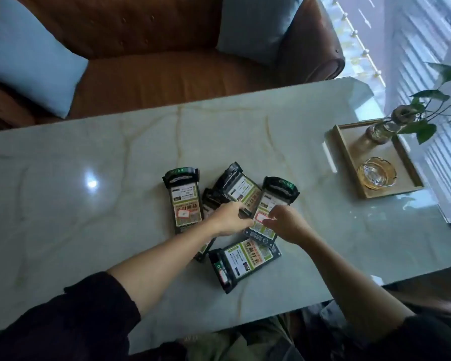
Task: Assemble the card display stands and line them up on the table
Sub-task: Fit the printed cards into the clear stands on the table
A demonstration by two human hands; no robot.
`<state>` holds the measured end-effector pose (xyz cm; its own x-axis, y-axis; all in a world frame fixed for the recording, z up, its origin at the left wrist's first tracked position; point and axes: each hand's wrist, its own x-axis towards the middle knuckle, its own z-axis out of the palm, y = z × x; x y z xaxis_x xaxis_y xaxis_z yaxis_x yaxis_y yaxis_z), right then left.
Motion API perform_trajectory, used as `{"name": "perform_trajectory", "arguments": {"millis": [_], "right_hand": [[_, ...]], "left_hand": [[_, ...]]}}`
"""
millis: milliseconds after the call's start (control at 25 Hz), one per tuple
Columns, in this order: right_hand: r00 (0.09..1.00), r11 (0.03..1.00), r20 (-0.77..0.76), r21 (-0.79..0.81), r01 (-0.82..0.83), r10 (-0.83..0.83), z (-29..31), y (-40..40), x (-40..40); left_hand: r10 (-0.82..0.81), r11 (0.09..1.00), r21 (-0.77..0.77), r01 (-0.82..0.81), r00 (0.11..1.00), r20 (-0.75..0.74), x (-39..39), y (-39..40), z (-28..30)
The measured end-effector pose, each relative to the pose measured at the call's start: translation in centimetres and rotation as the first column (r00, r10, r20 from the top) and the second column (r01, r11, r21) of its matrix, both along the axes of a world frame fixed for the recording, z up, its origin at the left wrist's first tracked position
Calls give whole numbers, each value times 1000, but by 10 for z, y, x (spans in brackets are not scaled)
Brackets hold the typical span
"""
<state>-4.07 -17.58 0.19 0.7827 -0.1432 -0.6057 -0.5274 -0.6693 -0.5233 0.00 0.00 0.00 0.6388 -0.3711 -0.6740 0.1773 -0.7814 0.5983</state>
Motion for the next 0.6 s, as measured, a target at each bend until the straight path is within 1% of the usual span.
{"name": "perform_trajectory", "arguments": {"millis": [80, 120, 160, 240, 320, 400, 480, 600], "right_hand": [[979, 976, -87, 101, 192, -184, -12, -13, -6], [949, 940, -143, 156, 302, -281, -20, -18, -10], [914, 904, -199, 179, 388, -353, -27, -22, -13], [849, 836, -318, 225, 500, -422, -36, -27, -15], [794, 764, -398, 278, 582, -460, -45, -32, -14], [762, 729, -446, 293, 619, -469, -52, -36, -13], [740, 699, -441, 291, 653, -508, -56, -43, -9], [722, 632, -418, 357, 688, -550, -50, -62, 7]], "left_hand": [[83, 997, 7, -83, 995, -63, -3, -17, -14], [121, 993, 14, -120, 989, -87, -6, -25, -25], [155, 988, 13, -154, 982, -105, -8, -31, -29], [201, 980, 35, -198, 969, -141, -11, -42, -39], [245, 969, 62, -238, 954, -172, -13, -51, -42], [274, 961, 89, -262, 944, -182, -16, -54, -54], [310, 950, 90, -298, 936, -167, -10, -56, -61], [399, 916, 44, -398, 897, -190, 5, -61, -56]]}}
